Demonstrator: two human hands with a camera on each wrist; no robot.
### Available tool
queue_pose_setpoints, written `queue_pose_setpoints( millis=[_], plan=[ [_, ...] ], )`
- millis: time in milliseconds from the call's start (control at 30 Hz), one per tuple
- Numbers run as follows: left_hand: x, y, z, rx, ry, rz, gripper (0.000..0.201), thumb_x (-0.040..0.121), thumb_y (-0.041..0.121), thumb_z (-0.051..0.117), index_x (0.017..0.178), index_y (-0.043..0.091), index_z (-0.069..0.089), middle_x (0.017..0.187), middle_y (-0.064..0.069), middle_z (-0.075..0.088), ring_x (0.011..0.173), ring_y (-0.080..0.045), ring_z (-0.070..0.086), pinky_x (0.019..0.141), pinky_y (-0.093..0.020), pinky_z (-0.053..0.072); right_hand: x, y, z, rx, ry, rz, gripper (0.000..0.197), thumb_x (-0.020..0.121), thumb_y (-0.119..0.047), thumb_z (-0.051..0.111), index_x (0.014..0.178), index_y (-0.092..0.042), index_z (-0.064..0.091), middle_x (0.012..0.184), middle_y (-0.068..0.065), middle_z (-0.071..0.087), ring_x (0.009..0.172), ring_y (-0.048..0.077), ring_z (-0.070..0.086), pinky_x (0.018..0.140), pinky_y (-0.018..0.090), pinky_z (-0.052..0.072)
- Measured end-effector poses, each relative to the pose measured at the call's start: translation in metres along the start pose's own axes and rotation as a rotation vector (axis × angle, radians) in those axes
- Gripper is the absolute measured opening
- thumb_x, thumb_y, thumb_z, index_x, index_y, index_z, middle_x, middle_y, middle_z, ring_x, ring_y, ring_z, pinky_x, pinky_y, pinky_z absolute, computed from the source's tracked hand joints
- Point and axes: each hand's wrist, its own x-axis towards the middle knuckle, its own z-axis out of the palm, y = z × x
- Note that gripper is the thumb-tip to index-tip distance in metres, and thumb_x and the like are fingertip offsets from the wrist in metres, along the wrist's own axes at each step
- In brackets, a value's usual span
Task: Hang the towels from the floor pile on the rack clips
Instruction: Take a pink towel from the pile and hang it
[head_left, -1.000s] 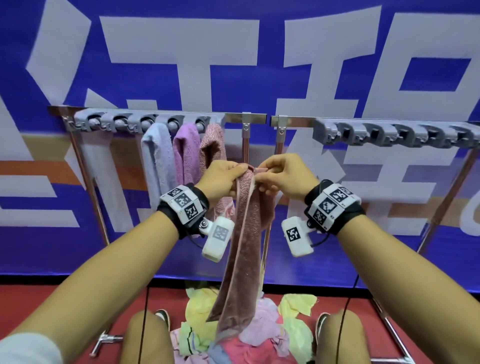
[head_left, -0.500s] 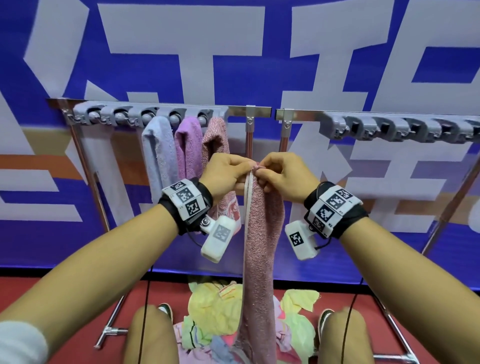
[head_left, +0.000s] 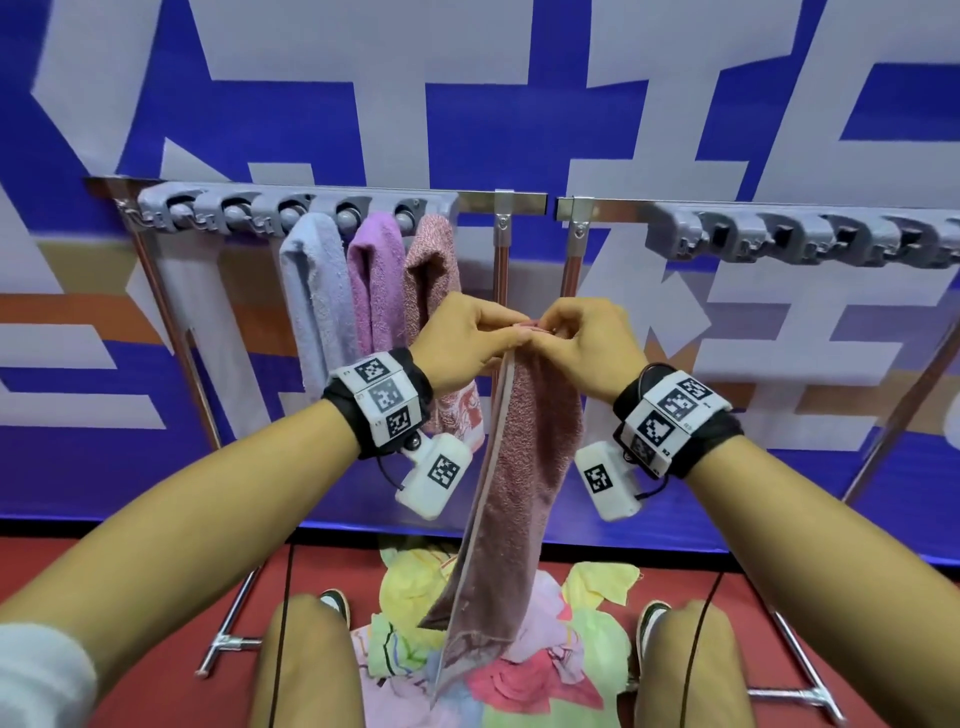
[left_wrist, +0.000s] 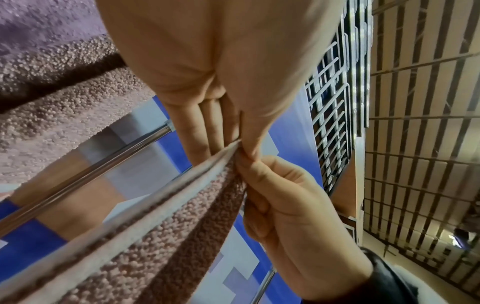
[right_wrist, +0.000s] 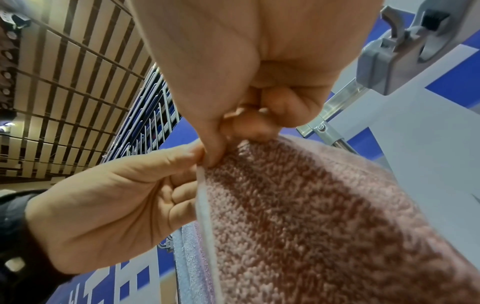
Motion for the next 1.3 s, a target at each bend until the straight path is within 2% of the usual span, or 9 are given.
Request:
queue_pose_setpoints(
  millis=[200, 433, 500, 567, 667, 933, 1067, 1167, 1300],
  plan=[
    [0.006, 0.000, -0.004, 0.048, -0.013, 0.053, 0.013, 0.095, 0.007, 0.062, 0.100, 0.007, 0.074, 0.084, -0.014, 0.074, 0.070, -0.012, 0.067, 0.062, -0.023, 0.054, 0.002, 0.004, -0.002, -0.067, -0.101, -0.031, 0.035, 0.087, -0.051, 0.064, 0.072, -0.019, 0.069, 0.075, -0.002, 0.060, 0.072, 0.016, 0.055, 0.066, 0.034, 0.045],
    [0.022, 0.002, -0.020, 0.030, 0.084, 0.111, 0.015, 0.097, 0.009, 0.058, 0.096, 0.013, 0.072, 0.085, -0.002, 0.072, 0.078, -0.012, 0.068, 0.071, -0.030, 0.058, 0.006, 0.028, 0.002, -0.160, -0.258, 0.042, 0.025, 0.077, -0.058, 0.067, 0.073, -0.034, 0.073, 0.134, 0.007, 0.053, 0.124, 0.028, 0.046, 0.102, 0.048, 0.039],
    [0.026, 0.003, -0.027, 0.030, 0.108, 0.118, 0.021, 0.098, 0.008, 0.056, 0.090, 0.020, 0.072, 0.083, 0.002, 0.071, 0.078, -0.011, 0.066, 0.074, -0.033, 0.058, 0.008, 0.028, -0.003, -0.117, -0.243, 0.075, 0.028, 0.081, -0.049, 0.072, 0.070, -0.023, 0.071, 0.123, 0.007, 0.064, 0.110, 0.022, 0.058, 0.091, 0.033, 0.045],
    [0.028, 0.004, -0.034, 0.005, 0.143, 0.104, 0.024, 0.099, 0.007, 0.054, 0.088, 0.020, 0.070, 0.080, 0.004, 0.070, 0.074, -0.008, 0.064, 0.070, -0.029, 0.056, 0.010, 0.029, -0.011, -0.074, -0.203, 0.141, 0.037, 0.081, -0.047, 0.073, 0.065, -0.015, 0.065, 0.084, 0.007, 0.071, 0.075, 0.018, 0.060, 0.067, 0.030, 0.045],
    [0.030, 0.002, -0.042, -0.045, 0.212, 0.067, 0.020, 0.099, 0.007, 0.053, 0.089, 0.016, 0.068, 0.075, 0.006, 0.067, 0.065, -0.002, 0.062, 0.059, -0.020, 0.053, 0.013, 0.030, -0.020, -0.064, -0.126, 0.189, 0.037, 0.082, -0.044, 0.074, 0.061, -0.014, 0.064, 0.054, 0.000, 0.053, 0.055, 0.013, 0.048, 0.048, 0.023, 0.037],
    [0.030, -0.009, -0.052, 0.053, 0.302, 0.044, 0.016, 0.099, 0.008, 0.054, 0.105, 0.002, 0.068, 0.072, 0.004, 0.059, 0.053, 0.005, 0.053, 0.053, -0.015, 0.047, 0.025, 0.020, -0.039, 0.086, 0.077, 0.021, 0.015, 0.079, -0.029, 0.079, 0.086, -0.020, 0.069, 0.069, -0.002, 0.062, 0.064, 0.013, 0.056, 0.063, 0.027, 0.047],
    [0.028, -0.005, -0.053, 0.077, 0.314, 0.052, 0.013, 0.099, 0.008, 0.054, 0.101, 0.006, 0.066, 0.068, 0.000, 0.053, 0.049, 0.002, 0.049, 0.047, -0.016, 0.044, 0.027, 0.017, -0.043, 0.230, 0.160, 0.009, 0.053, 0.079, -0.020, 0.079, 0.124, -0.032, 0.054, 0.072, 0.001, 0.058, 0.065, 0.010, 0.054, 0.067, 0.021, 0.048],
    [0.026, -0.001, -0.053, 0.119, 0.315, 0.072, 0.011, 0.099, 0.008, 0.055, 0.100, 0.007, 0.066, 0.069, 0.000, 0.053, 0.051, 0.002, 0.050, 0.053, -0.020, 0.049, 0.026, 0.010, -0.047, 0.217, 0.133, 0.041, 0.013, 0.084, -0.014, 0.074, 0.094, -0.017, 0.066, 0.073, -0.001, 0.062, 0.065, 0.008, 0.052, 0.064, 0.022, 0.042],
    [0.025, 0.000, -0.050, 0.154, 0.331, 0.092, 0.010, 0.099, 0.009, 0.055, 0.101, 0.010, 0.065, 0.074, 0.001, 0.058, 0.063, -0.007, 0.055, 0.064, -0.032, 0.056, 0.025, 0.009, -0.048, 0.194, 0.149, 0.066, 0.019, 0.088, -0.019, 0.070, 0.076, -0.024, 0.056, 0.072, -0.005, 0.060, 0.069, 0.011, 0.053, 0.064, 0.025, 0.044]
  ],
)
